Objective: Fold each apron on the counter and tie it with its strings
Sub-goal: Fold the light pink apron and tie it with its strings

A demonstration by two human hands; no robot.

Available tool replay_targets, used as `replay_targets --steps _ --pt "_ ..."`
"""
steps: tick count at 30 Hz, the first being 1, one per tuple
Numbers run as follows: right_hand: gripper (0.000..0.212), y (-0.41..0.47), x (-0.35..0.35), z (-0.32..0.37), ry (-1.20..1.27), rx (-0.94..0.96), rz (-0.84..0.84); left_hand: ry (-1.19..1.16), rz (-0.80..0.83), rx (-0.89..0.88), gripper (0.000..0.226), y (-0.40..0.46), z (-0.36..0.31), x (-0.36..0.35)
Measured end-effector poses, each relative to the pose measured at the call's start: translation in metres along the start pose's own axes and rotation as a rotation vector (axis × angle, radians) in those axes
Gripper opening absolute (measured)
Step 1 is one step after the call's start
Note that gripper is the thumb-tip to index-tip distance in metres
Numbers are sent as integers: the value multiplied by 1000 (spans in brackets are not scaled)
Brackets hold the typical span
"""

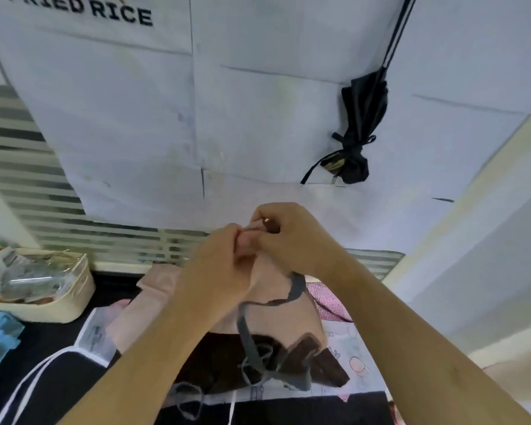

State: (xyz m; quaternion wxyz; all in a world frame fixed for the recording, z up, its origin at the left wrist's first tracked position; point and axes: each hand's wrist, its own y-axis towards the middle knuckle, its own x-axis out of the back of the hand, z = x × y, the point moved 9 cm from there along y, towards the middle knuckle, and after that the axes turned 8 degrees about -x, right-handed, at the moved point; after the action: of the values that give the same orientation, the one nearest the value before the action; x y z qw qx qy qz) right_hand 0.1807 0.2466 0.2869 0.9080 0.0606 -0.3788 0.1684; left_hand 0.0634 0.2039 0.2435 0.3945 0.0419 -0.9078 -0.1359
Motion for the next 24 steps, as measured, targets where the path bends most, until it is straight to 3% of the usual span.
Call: replay_targets --steps 1,4,7,10,14,17,20,22,24 --pt "20 -2 8 16 27 -1 18 -34 -53 7 5 6 -3 20" --pt "29 -11 30 49 -138 -25 85 -123 -138 -33 18 17 -14 83" --pt "20 -18 44 63 -305 -81 133 -183 -117 -116 25 27 -22 124" --pt "23 -25 65 81 -340 -159 60 -235 -76 -177 24 29 -33 156" --pt "29 -37 93 119 -127 -297 -27 -160 144 -269 10 27 -55 171" --pt "27 -37 117 142 269 -400 -244 1 323 -292 25 21 -62 159" --pt "20 -30 128 177 638 -324 -321 33 380 -274 42 17 -67 153" --pt "13 -19 129 198 621 -274 -360 -65 373 -235 46 16 -70 149" --pt "8 -2 122 210 424 -224 -366 -174 342 -170 33 19 -75 148"
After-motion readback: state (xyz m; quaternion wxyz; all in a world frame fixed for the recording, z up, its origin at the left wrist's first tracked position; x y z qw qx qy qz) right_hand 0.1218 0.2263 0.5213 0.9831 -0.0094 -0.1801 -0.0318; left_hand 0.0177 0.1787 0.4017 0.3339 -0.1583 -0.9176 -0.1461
